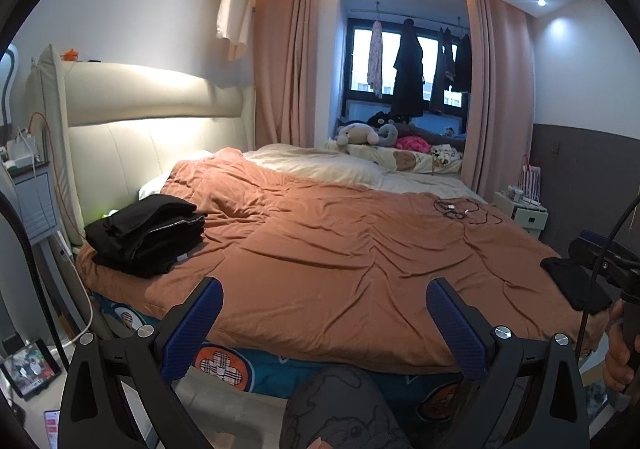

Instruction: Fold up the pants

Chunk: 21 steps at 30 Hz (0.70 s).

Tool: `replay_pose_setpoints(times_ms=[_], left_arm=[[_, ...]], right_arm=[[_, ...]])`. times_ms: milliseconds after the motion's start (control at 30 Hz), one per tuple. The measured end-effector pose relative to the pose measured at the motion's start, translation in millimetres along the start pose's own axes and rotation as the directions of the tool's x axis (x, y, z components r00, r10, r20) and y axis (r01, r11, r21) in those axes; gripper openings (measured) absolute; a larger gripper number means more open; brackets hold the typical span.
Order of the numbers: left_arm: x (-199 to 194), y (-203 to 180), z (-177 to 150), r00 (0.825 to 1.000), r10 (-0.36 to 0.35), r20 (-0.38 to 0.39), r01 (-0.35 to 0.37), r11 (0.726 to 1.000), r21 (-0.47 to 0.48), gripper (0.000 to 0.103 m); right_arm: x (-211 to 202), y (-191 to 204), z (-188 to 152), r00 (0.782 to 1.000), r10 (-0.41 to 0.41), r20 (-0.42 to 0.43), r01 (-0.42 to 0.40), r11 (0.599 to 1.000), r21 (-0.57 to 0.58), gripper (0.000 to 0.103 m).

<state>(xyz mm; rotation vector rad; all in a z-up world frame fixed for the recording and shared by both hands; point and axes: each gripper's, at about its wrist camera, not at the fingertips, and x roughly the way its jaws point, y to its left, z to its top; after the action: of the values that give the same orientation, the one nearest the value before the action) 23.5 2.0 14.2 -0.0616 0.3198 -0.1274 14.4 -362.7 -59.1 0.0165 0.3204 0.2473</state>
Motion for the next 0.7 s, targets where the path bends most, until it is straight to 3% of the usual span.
replay_pose_setpoints(times_ms=[300,700], left_arm=[[2,-3,-15,1.000,-0.005,0.019,0.005,1.000,-0.011,0.102],[7,-14,-20,1.000,-0.006,0.005,0.006,1.000,-0.003,0.102]], right_arm=[[-3,0,-10,0.998,0.053,-0.033,-0.052,0.998,0.021,0.103],[-6,3,-12,0.999,0.036,-0.037,-0.035,0.999,0.025,0.103]])
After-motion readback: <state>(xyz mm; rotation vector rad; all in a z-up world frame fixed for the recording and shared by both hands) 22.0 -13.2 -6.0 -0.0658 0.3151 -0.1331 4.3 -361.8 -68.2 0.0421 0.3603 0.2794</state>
